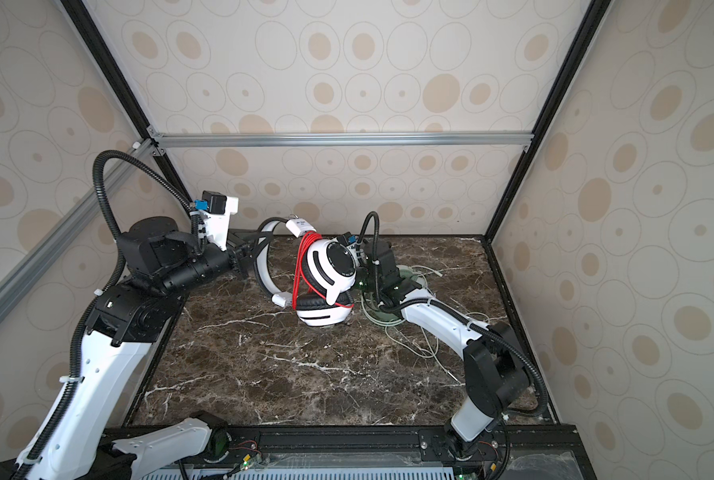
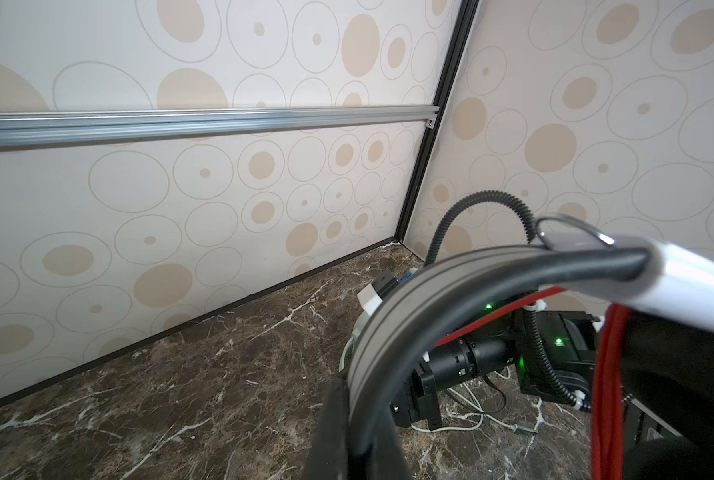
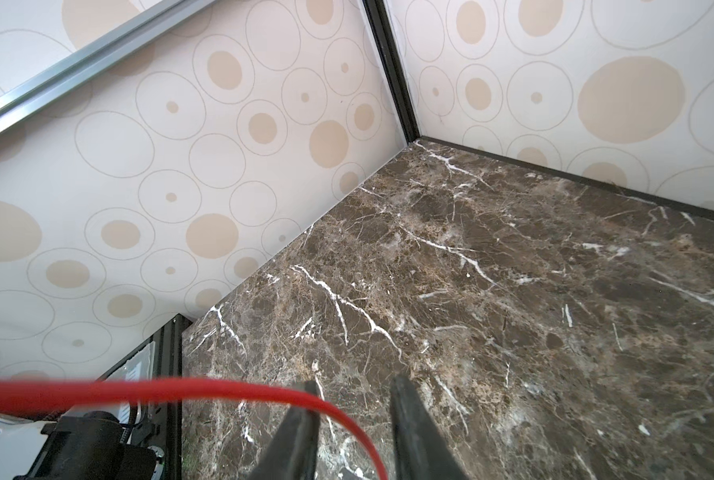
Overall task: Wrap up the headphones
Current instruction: 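Release cable and draw right gripper back while left gripper raises headphones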
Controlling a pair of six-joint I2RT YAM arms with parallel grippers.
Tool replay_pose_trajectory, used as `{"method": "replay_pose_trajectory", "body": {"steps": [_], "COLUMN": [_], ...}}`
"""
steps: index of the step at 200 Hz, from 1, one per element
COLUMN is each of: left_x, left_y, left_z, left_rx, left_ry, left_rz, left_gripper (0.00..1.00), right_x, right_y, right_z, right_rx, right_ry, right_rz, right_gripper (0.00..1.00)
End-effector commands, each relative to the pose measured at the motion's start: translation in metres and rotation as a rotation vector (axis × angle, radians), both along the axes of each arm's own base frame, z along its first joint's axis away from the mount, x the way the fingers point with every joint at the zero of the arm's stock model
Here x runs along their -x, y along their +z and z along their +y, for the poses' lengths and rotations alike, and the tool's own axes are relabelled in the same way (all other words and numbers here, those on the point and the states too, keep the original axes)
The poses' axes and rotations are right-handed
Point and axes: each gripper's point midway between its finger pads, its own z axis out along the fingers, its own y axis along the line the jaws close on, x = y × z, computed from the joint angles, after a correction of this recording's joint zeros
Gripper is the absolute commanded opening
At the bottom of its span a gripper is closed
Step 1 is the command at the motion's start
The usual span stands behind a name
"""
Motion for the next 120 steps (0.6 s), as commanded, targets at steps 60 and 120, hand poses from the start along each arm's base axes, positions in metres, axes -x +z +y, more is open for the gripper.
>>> {"method": "replay_pose_trajectory", "body": {"steps": [60, 120], "left_x": [0.017, 0.017], "left_y": [0.065, 0.067], "left_z": [-0.001, -0.001], "left_rx": [0.128, 0.157], "left_ry": [-0.038, -0.040], "left_rz": [-0.142, -0.147], "left_gripper": [0.00, 0.00], "right_x": [-0.011, -0.028], "right_y": [-0.037, -0.056], "right_z": [0.011, 0.010], "right_rx": [-0.004, -0.036], "right_ry": [-0.010, -0.092], "right_rz": [0.070, 0.092], "right_gripper": [0.36, 0.33]}}
